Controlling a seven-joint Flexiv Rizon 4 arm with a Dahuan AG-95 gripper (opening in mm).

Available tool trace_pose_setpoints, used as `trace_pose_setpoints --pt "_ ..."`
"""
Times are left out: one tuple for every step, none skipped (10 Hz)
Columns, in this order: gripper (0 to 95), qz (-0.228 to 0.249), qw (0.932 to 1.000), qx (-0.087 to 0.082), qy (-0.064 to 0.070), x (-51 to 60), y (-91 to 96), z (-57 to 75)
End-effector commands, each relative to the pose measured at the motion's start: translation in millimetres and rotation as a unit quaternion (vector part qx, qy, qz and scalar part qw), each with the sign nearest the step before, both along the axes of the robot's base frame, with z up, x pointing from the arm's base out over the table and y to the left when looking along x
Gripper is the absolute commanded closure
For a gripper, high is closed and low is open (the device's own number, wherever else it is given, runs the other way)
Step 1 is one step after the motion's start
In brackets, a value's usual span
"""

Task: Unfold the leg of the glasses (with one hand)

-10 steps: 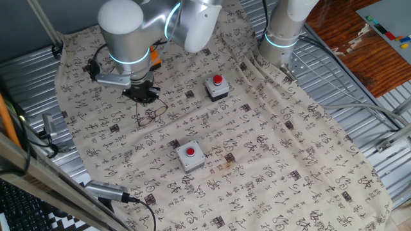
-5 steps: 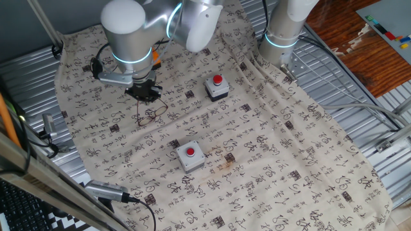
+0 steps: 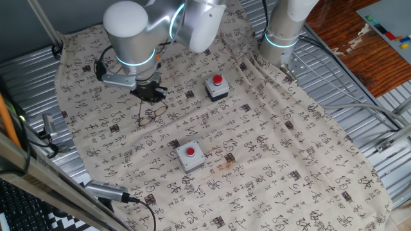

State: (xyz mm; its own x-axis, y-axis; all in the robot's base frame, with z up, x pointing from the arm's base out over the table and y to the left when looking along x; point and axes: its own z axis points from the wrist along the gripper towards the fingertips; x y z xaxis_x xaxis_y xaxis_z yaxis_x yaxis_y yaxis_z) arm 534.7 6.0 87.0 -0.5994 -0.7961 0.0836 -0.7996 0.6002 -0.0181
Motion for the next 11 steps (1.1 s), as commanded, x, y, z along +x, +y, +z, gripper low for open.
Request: trace_pose_setpoints --pt "95.0 -0.002 1.0 0.0 0.002 -3.2 -0.4 0.1" --pt "95.0 -0.003 1.0 0.0 0.002 -3.6 -0.2 1.5" --pt "95.0 -0.003 1.0 -0.001 0.004 -4.3 0.1 3.0" --pt "95.0 -0.003 1.0 -0.005 0.006 -7.5 -0.5 3.9" --pt "95.0 -0.004 0.9999 -0.009 0.006 -11.0 -1.4 3.1" --pt "95.0 -0.004 0.9999 -0.009 0.007 -13.3 -1.9 3.1" --pt "95.0 -0.003 0.9999 -0.009 0.007 -14.7 -1.7 4.1" --pt "95.0 -0.003 0.9999 -0.011 0.007 -15.0 -1.2 5.0" --pt "95.0 -0.003 0.9999 -0.012 0.004 -14.5 -0.7 5.3" --pt "95.0 0.0 0.9999 -0.012 -0.001 -10.9 1.6 6.0" --pt "95.0 0.0 0.9999 -0.012 -0.001 -6.6 4.3 6.7"
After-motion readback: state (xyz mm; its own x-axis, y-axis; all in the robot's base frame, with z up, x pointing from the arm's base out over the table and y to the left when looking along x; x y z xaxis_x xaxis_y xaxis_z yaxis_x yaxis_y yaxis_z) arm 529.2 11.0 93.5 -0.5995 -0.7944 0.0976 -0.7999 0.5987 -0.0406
